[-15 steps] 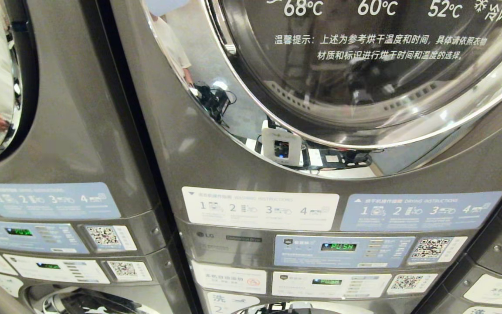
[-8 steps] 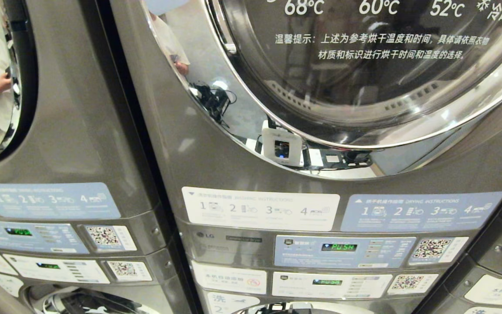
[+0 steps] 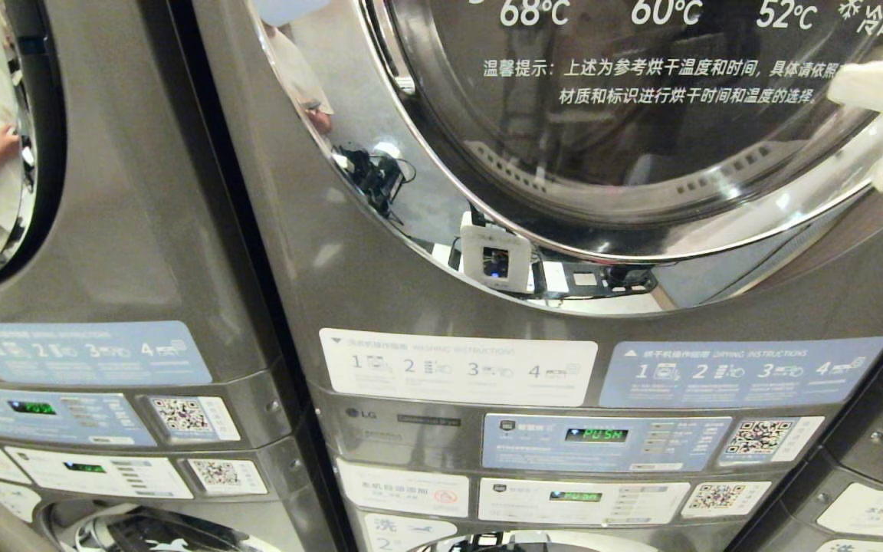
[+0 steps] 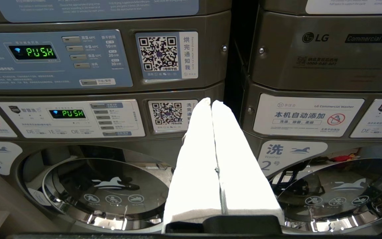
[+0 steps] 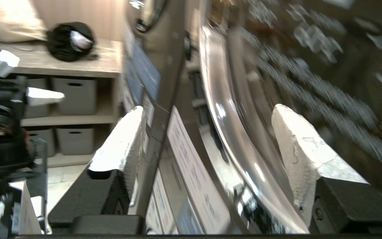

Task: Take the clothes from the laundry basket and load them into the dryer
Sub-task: Open the dryer

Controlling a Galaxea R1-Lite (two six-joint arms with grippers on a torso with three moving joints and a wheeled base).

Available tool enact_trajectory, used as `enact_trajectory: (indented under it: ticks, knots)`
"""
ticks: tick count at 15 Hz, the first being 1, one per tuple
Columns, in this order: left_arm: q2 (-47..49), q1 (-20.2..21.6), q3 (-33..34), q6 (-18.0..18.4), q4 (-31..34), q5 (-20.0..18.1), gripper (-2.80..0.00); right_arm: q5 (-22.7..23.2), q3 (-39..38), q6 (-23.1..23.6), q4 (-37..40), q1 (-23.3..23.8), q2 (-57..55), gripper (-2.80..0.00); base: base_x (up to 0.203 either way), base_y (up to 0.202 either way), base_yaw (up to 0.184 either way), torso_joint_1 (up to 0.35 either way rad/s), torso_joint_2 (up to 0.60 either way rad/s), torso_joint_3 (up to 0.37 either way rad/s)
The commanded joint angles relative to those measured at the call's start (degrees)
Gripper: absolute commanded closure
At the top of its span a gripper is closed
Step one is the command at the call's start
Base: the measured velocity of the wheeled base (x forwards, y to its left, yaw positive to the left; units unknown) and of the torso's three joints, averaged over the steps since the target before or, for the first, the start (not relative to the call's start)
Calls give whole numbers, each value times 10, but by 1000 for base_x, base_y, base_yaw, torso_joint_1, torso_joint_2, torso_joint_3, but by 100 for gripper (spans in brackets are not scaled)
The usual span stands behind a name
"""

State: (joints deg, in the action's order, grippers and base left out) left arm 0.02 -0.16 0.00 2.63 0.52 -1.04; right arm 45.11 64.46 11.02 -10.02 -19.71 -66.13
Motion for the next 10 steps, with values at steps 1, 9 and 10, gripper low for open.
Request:
enact_trajectory:
  ticks: [1, 9, 10]
  knots:
    - [-1, 0, 0, 0, 0, 0, 0, -17, 51, 5, -2, -58, -73, -280, 0, 0, 0, 0, 0, 0]
    - [-1, 0, 0, 0, 0, 0, 0, -127, 254, 12, -62, -194, -269, -280, 0, 0, 0, 0, 0, 0]
    - [-1, 0, 0, 0, 0, 0, 0, -128, 264, 13, -62, -202, -278, -280, 0, 0, 0, 0, 0, 0]
